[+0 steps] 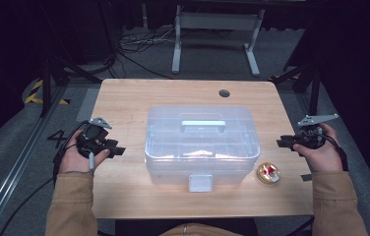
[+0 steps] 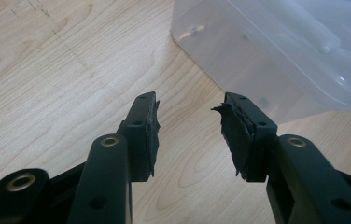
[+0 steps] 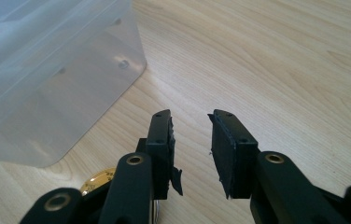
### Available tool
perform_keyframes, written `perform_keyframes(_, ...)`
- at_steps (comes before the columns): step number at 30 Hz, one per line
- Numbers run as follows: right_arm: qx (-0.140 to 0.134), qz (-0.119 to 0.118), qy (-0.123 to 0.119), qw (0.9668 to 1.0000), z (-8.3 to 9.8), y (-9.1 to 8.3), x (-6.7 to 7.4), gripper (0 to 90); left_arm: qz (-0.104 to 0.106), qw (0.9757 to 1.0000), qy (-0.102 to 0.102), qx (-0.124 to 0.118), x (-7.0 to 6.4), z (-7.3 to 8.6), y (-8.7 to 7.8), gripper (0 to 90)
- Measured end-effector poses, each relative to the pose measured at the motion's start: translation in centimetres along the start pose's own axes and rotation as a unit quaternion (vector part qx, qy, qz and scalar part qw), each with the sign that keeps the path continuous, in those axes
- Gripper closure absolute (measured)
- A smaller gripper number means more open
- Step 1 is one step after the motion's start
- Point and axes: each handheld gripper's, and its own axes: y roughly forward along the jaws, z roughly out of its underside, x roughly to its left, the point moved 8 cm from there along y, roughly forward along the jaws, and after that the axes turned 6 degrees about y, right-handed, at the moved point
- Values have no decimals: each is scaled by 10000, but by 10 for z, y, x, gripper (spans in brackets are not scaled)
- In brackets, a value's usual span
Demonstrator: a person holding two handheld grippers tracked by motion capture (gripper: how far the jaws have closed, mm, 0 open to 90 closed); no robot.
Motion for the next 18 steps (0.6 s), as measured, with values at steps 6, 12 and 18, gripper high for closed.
perform_keyframes(6,-54,54,50,10000,-2,0,0,662,-53,10000,1,-8,0,1,-3,560)
perform_keyframes(12,3,82,68,9999,-2,2,1,660,-33,10000,-64,33,1,5,-1,562)
perform_keyframes(18,31,102,150,9998,2,4,-1,632,-31,10000,-55,44,0,3,0,554)
